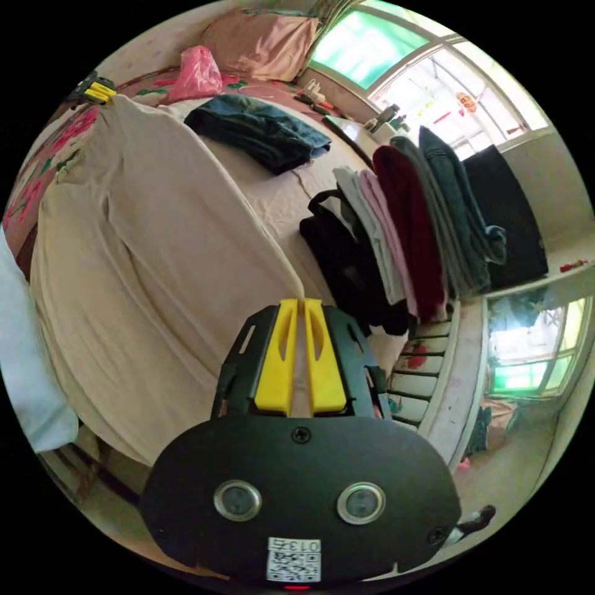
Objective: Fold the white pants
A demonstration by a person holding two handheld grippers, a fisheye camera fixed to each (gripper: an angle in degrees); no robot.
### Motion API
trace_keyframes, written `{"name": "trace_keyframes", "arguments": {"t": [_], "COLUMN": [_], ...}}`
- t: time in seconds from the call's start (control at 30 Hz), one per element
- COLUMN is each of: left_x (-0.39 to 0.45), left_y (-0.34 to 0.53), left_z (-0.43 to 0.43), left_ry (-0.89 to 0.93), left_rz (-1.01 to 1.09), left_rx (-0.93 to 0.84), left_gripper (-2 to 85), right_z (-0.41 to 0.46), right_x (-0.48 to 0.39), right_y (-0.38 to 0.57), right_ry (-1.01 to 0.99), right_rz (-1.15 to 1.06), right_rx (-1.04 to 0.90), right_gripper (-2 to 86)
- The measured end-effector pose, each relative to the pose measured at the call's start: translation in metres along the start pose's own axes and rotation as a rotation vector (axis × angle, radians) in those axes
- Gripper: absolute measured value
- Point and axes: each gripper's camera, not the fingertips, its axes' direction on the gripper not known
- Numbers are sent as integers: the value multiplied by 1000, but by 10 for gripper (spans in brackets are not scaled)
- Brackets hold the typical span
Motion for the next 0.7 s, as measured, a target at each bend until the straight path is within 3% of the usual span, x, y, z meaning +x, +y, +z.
{"name": "trace_keyframes", "arguments": {"t": [0.17,0.4,0.53,0.7], "left_x": [105,221,234,235], "left_y": [66,108,108,123], "left_z": [-42,23,35,5], "left_ry": [-132,-56,-56,-69], "left_rz": [-70,-78,-57,-94], "left_rx": [-14,-239,-271,-170], "left_gripper": [5,5,5,6], "right_z": [-51,1,6,-35], "right_x": [-82,-205,-191,-175], "right_y": [84,156,168,202], "right_ry": [106,102,19,8], "right_rz": [186,278,339,449], "right_rx": [-29,-309,-315,-204], "right_gripper": [14,12,12,16]}}
